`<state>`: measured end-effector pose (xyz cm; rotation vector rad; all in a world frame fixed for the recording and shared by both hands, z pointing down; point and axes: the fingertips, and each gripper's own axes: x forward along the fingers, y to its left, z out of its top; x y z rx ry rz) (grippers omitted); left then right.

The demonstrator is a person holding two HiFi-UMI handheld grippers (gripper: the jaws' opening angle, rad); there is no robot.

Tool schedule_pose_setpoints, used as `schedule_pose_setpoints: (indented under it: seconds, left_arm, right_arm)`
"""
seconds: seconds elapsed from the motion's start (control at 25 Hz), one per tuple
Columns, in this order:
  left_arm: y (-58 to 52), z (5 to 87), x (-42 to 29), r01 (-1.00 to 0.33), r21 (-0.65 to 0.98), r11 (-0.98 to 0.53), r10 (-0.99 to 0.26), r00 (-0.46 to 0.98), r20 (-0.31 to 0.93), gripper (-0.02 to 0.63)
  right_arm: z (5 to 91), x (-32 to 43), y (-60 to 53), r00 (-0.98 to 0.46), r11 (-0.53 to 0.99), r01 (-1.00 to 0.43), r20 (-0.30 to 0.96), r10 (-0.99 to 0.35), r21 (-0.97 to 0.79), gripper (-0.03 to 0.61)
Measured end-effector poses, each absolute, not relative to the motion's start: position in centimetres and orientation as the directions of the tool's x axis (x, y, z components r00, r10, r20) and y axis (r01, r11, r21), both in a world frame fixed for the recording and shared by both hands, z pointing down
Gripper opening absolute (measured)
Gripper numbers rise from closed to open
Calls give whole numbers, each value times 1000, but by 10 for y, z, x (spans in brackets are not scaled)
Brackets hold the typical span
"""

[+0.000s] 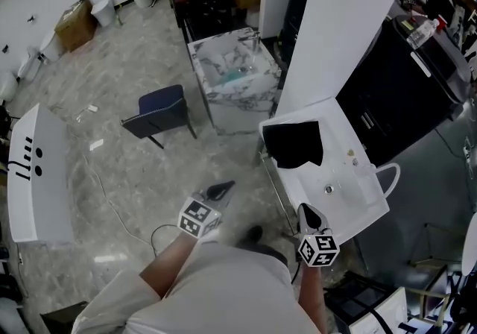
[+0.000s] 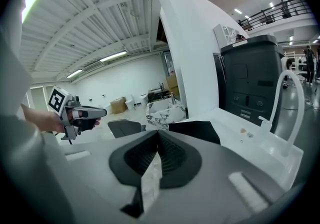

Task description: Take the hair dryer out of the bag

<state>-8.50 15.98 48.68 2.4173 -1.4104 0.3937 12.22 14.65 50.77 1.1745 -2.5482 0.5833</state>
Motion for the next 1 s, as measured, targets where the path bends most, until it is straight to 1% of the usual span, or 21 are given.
schedule_pose_setpoints:
  seconds: [0.28, 0.48, 1.0]
  left_arm:
    - [118, 500, -60, -890, 132, -436, -797, 451, 403, -2]
    - [95, 508, -45, -888, 135, -439, -796, 454, 400, -2]
    - [44, 521, -32, -871, 165, -463, -762, 487, 427, -2]
  right_arm:
    - [522, 143, 98, -659, 611, -747, 416, -627, -262, 5]
    - [528, 155, 73, -655, 598, -752, 412, -634, -278, 5]
    - [544, 157, 34, -638, 578, -764, 461, -616, -286, 5]
